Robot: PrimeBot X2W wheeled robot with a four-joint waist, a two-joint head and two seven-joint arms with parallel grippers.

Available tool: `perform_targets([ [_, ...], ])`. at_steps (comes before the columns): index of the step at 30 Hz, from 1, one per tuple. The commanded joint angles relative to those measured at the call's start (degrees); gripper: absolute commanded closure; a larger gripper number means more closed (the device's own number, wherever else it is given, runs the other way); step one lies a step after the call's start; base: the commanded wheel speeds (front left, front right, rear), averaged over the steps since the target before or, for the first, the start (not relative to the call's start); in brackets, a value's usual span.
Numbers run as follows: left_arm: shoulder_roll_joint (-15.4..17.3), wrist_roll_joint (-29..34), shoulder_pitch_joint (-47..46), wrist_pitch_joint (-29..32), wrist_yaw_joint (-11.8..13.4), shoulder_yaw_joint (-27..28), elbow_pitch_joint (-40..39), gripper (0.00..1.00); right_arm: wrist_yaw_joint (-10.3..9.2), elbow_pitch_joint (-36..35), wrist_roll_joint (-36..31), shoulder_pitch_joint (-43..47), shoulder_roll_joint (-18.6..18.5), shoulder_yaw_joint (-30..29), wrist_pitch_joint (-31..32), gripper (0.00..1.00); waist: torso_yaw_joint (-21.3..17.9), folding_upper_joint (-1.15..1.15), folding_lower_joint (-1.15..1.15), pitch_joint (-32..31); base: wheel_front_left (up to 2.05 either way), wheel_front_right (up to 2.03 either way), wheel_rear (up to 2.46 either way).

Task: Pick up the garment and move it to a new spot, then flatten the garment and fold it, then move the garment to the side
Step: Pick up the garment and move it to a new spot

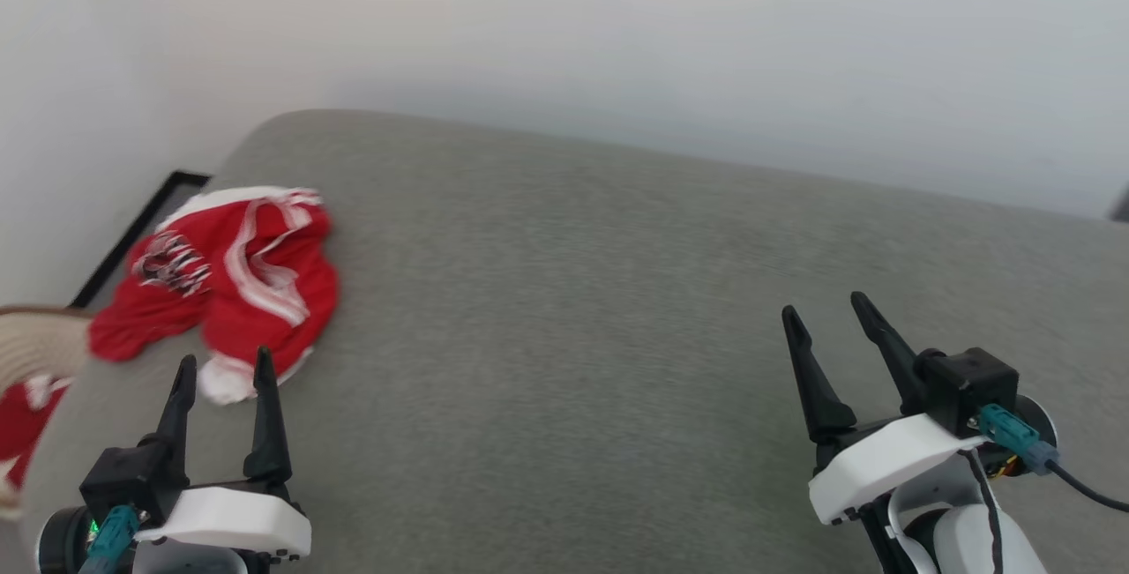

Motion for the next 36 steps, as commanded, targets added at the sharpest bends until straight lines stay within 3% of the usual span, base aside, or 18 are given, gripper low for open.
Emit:
perform_targets([
  [1,0.1,0.7,0.4,-0.3,0.2,0.2,-0.2,0.0,0.01,0.3,0.6,-0.6,-0.1,0.3,0.0,0.0,4.5,0.0,0.0,-0.8,0.0,0.0,0.0],
  [13,-0.3,0.1,1.7,-0.3,1.1,1.1,-0.9,0.0,0.01,1.3,1.6,-2.7,0.2,3.7,0.3,0.0,13.6,0.0,0.0,0.1,0.0,0.0,0.0],
  [26,-1.5,-1.5,1.5,-0.3,2.6,2.5,-3.8,0.0,0.01,3.8,2.9,-7.6,-1.8,6.8,0.1,0.0,15.2,0.0,0.0,3.8,0.0,0.0,0.0],
  [36,-0.5,-0.8,-10.4,-0.3,0.9,1.9,3.5,0.0,0.01,2.9,2.3,-7.2,-3.4,4.0,0.7,0.0,15.0,0.0,0.0,6.0,0.0,0.0,0.0],
])
